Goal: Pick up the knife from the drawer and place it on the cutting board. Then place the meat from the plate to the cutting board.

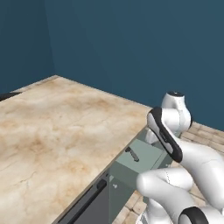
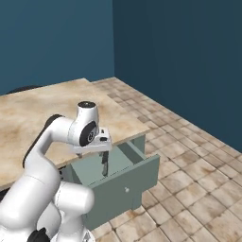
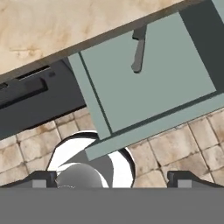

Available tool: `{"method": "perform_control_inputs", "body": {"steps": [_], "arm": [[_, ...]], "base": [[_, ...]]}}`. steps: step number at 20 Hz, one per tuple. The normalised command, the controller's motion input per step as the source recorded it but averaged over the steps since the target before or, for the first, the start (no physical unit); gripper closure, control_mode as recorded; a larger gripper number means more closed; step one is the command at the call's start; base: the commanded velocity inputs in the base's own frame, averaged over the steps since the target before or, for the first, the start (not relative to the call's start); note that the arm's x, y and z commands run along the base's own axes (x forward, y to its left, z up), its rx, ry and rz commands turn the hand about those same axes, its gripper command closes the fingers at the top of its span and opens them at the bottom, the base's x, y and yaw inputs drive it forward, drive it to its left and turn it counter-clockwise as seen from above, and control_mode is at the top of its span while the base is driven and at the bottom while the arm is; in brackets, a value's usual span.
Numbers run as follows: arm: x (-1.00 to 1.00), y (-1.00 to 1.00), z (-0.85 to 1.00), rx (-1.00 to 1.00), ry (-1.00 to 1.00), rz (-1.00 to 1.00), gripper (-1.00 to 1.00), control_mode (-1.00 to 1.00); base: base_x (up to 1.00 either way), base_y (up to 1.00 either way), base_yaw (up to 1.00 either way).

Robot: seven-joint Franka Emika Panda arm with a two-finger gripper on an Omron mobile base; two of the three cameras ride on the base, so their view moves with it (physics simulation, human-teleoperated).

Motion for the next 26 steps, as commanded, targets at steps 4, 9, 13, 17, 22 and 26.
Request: {"method": "perform_control_inputs", "body": {"steps": [4,9,13,17,22,26], "arm": [[0.12,-0.13,-0.44,-0.01,0.10,0.11,-1.00,-1.00],[0.20,-0.17,-0.42,0.00,0.06,0.11,-1.00,-1.00],[0.26,-0.04,-0.44,0.00,0.04,0.06,-1.00,-1.00],[0.34,0.00,-0.42,0.00,0.03,0.01,-1.00,-1.00],[0.41,0.00,-0.41,0.01,0.02,0.00,-1.00,-1.00],[0.34,0.00,-0.35,0.02,0.02,0.00,-1.00,-1.00]], "base": [[0.00,0.00,0.00],[0.00,0.00,0.00],[0.00,0.00,0.00],[0.00,0.00,0.00],[0.00,0.00,0.00],[0.00,0.00,0.00]]}}
